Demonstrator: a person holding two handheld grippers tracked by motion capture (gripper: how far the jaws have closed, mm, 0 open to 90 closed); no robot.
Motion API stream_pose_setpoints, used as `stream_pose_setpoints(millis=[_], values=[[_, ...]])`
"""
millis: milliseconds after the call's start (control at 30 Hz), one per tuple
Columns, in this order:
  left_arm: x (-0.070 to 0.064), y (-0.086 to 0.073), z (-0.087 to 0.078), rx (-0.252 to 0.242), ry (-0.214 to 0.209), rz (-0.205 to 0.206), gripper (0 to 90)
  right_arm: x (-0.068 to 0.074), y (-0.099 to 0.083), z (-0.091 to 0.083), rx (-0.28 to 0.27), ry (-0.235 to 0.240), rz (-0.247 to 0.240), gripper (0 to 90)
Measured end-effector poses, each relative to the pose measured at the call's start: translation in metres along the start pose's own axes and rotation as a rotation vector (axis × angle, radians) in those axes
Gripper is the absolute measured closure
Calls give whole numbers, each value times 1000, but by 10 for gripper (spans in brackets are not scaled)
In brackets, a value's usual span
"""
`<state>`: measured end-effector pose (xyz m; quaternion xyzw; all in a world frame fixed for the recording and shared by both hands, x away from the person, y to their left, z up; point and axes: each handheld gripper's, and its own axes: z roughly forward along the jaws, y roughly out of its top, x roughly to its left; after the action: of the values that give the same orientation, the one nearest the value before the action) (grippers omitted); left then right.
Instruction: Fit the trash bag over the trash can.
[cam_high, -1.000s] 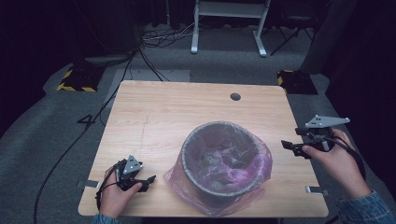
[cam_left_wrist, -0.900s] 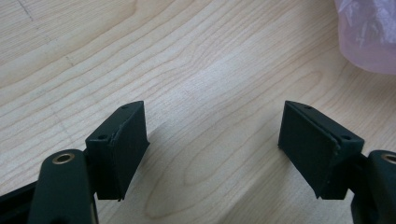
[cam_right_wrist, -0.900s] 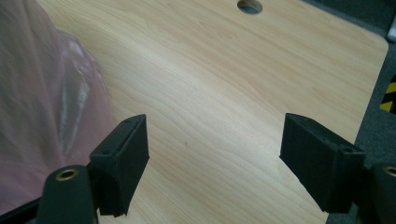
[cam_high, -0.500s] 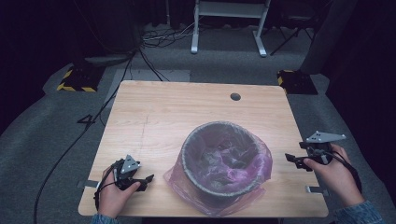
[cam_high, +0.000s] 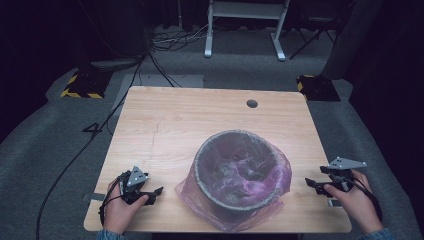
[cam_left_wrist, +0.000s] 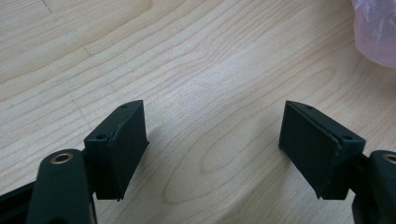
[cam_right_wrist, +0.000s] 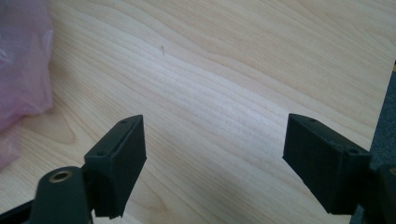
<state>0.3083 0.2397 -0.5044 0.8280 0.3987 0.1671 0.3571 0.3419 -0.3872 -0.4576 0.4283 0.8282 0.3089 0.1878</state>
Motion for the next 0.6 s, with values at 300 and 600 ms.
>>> stream_pose_setpoints(millis=[300, 600], values=[[0, 0, 0, 0, -2, -1, 226, 2, -29, 10, -40, -22, 57, 217], [0, 1, 1, 4, -1, -1, 212, 5, -46, 20, -93, -41, 93, 177]])
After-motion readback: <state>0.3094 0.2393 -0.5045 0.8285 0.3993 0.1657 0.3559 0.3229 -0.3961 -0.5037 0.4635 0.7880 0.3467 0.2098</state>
